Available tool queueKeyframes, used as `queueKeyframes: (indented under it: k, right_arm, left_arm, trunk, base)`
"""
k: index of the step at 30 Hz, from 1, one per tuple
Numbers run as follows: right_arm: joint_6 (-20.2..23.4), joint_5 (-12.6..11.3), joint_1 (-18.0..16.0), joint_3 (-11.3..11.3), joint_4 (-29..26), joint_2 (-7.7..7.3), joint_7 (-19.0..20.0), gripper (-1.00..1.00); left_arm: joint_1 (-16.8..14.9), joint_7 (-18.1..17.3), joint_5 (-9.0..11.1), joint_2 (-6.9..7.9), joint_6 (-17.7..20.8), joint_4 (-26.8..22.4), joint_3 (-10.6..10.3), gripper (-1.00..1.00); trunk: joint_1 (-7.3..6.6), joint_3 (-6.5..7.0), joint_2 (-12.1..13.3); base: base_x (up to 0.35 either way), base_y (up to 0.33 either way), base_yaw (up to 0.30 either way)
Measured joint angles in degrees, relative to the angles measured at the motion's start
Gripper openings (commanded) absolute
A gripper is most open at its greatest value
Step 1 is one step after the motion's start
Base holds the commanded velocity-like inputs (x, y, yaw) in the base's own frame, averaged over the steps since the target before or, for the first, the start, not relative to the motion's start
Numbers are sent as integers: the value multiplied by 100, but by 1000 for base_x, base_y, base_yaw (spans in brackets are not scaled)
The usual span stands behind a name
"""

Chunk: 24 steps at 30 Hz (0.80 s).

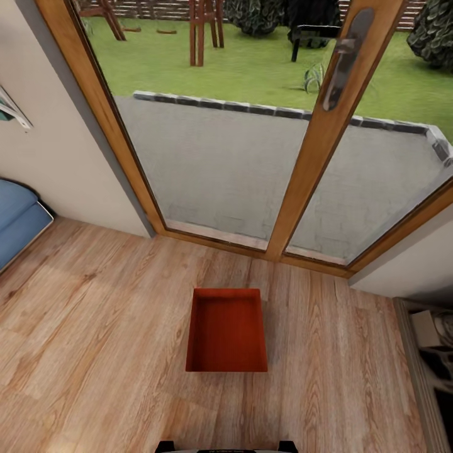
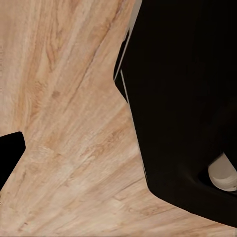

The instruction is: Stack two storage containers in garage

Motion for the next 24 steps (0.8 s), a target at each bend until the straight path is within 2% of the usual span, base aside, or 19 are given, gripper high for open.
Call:
queueKeyframes:
  k: [1,2,3,4,5,6,7,8,10,11,12,13,14,16,17,19,21,22,24]
  right_arm:
    - [4,-2,6,-6,-26,-45,-1,100]
    - [851,-48,-130,-739,-647,-397,-283,100]
    - [1029,-59,-783,-971,-771,-964,-317,100]
    - [1145,-58,-1501,-1096,-852,-1022,-344,100]
    - [1226,-76,-1706,-1171,-901,-971,-384,100]
    - [1256,-80,-1819,-1206,-918,-972,-412,100]
    - [1295,-88,-2102,-1250,-942,-968,-474,100]
    - [1325,-92,-2550,-1283,-964,-950,-576,100]
    - [1340,-106,-2931,-1305,-972,-931,-662,100]
    - [1344,-107,-3273,-1307,-964,-810,-714,100]
    - [1339,-86,-3543,-1302,-957,-538,-747,100]
    - [1327,-81,-3630,-1298,-955,-298,-763,100]
    - [1320,-72,-3667,-1300,-954,-186,-772,100]
    - [1281,-53,-3749,-1272,-952,201,-788,100]
    - [1259,-43,-3761,-1267,-947,291,-791,100]
    - [1053,-29,-3783,-1221,-915,566,-798,100]
    - [877,-20,-3787,-1207,-856,692,-802,100]
    - [671,-13,-3790,-1196,-743,778,-805,100]
    - [373,-6,-3793,-1189,-550,854,-808,100]
  left_arm:
    - [0,11,0,29,-4,-3,4,100]
    - [0,94,18,339,169,-428,16,100]
    - [-12,91,19,1122,307,-1347,7,100]
    - [-20,87,9,1953,469,-1590,20,100]
    - [-38,84,10,2306,668,-1682,21,100]
    - [-52,83,8,2190,785,-1724,22,100]
    - [-120,81,14,1775,1004,-1813,11,100]
    - [-364,81,1,1768,1268,-1925,12,100]
    - [-784,80,-2,1717,1441,-1944,9,100]
    - [-1257,82,-8,1568,1559,-1906,-3,100]
    - [-1711,121,-23,1336,1679,-1858,-11,100]
    - [-1870,188,-37,1141,1746,-1835,-14,100]
    - [-1954,233,-52,1042,1772,-1830,-12,100]
    - [-2159,387,-71,626,1815,-1817,-24,100]
    - [-2190,415,-84,506,1816,-1812,-28,100]
    - [-2257,476,-179,97,1809,-1793,-71,100]
    - [-2274,487,-324,-66,1806,-1788,-119,100]
    - [-2285,497,-512,-190,1791,-1778,-178,100]
    - [-2294,507,-821,-317,1735,-1764,-246,100]
  trunk:
    - [0,0,0]
    - [-1,-1,0]
    - [0,0,0]
    - [1,1,0]
    - [0,1,0]
    - [0,1,0]
    - [0,1,0]
    - [1,1,0]
    - [0,1,0]
    - [1,2,1]
    - [1,2,0]
    - [0,1,1]
    - [0,1,1]
    - [0,1,1]
    - [0,1,1]
    - [0,1,1]
    - [0,1,1]
    - [0,1,1]
    - [0,1,1]
  base:
    - [0,0,0]
    - [0,0,0]
    - [0,0,0]
    - [0,0,0]
    - [0,0,0]
    - [0,0,0]
    - [0,0,0]
    - [0,0,0]
    - [0,0,0]
    - [0,0,0]
    - [0,0,0]
    - [0,0,0]
    - [0,0,0]
    - [0,0,0]
    - [0,0,0]
    - [0,0,0]
    - [0,0,0]
    - [0,0,0]
    - [0,0,0]
